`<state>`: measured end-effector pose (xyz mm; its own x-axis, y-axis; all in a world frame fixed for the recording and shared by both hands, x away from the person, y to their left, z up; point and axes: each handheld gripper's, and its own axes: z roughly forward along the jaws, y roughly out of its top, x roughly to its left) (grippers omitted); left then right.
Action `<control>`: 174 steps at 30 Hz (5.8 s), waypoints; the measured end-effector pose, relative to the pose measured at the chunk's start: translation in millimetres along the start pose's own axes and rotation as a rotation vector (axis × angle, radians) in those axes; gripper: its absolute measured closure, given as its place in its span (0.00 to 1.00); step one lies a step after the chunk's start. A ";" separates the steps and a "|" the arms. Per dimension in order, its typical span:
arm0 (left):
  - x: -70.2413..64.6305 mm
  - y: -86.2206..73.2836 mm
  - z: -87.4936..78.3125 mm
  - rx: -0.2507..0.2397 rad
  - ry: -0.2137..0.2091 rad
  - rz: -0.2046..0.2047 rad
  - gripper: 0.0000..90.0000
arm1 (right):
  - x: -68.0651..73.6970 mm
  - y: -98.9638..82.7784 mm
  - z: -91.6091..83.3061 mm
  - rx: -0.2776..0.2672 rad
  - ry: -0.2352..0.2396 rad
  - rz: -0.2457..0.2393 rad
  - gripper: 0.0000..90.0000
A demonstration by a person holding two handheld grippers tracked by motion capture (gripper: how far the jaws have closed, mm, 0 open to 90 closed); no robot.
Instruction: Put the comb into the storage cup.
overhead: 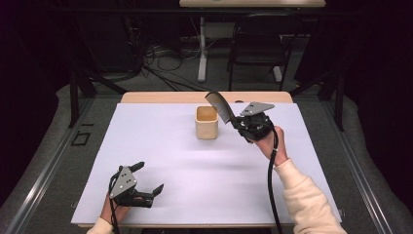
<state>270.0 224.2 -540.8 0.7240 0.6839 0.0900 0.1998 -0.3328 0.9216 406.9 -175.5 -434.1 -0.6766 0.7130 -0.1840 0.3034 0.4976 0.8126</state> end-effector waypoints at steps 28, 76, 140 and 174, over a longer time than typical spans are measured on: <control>-0.3 0.2 -0.3 -0.002 0.004 0.000 0.00 | -2.2 28.1 18.9 -0.054 0.014 -0.001 0.80; 0.2 0.1 -0.6 -0.003 0.007 -0.002 0.00 | 4.0 63.0 35.2 -0.123 0.010 -0.027 0.80; 0.0 0.1 0.2 -0.002 -0.002 0.000 0.00 | 0.7 79.4 70.3 -0.246 -0.008 0.001 0.80; 0.2 -0.1 0.2 0.002 -0.002 -0.001 0.00 | 8.6 73.9 97.0 -0.249 0.021 0.021 0.80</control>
<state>270.2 224.3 -540.9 0.7252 0.6829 0.0882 0.2016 -0.3331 0.9211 488.6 -84.8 -429.3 -0.6867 0.7099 -0.1563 0.1444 0.3440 0.9278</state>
